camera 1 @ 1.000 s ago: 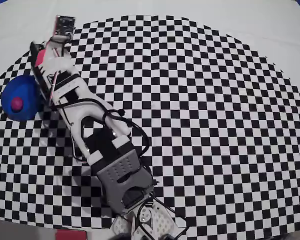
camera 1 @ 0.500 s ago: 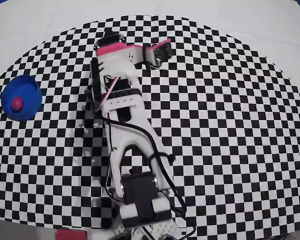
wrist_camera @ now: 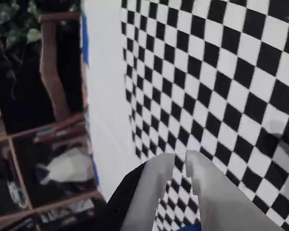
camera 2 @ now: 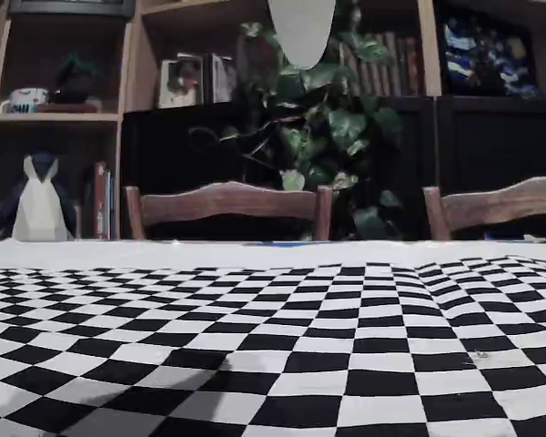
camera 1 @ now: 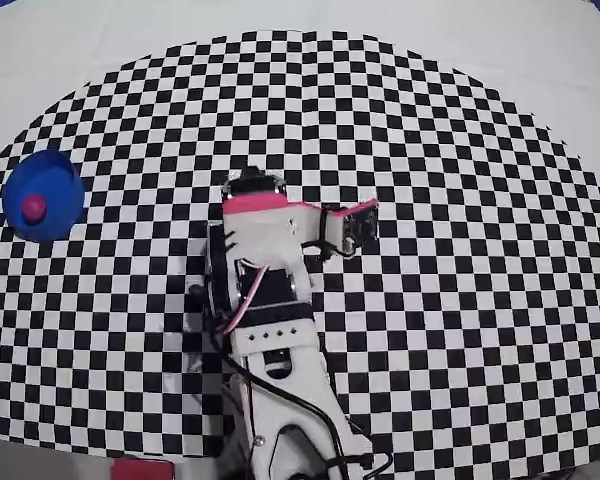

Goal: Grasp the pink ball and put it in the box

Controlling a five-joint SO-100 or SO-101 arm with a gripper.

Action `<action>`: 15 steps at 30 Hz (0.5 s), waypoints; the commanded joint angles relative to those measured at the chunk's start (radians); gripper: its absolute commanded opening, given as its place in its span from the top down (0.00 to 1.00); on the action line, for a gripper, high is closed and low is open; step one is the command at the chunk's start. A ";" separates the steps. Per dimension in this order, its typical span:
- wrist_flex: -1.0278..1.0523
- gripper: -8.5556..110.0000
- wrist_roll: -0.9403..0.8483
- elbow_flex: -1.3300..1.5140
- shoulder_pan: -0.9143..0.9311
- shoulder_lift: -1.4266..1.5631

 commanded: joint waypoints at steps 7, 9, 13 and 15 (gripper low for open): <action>0.066 0.93 -0.098 0.230 0.023 0.233; 0.066 0.93 -0.118 0.272 0.032 0.268; 0.095 0.93 -0.141 0.325 0.040 0.344; 0.126 0.93 -0.141 0.325 0.040 0.365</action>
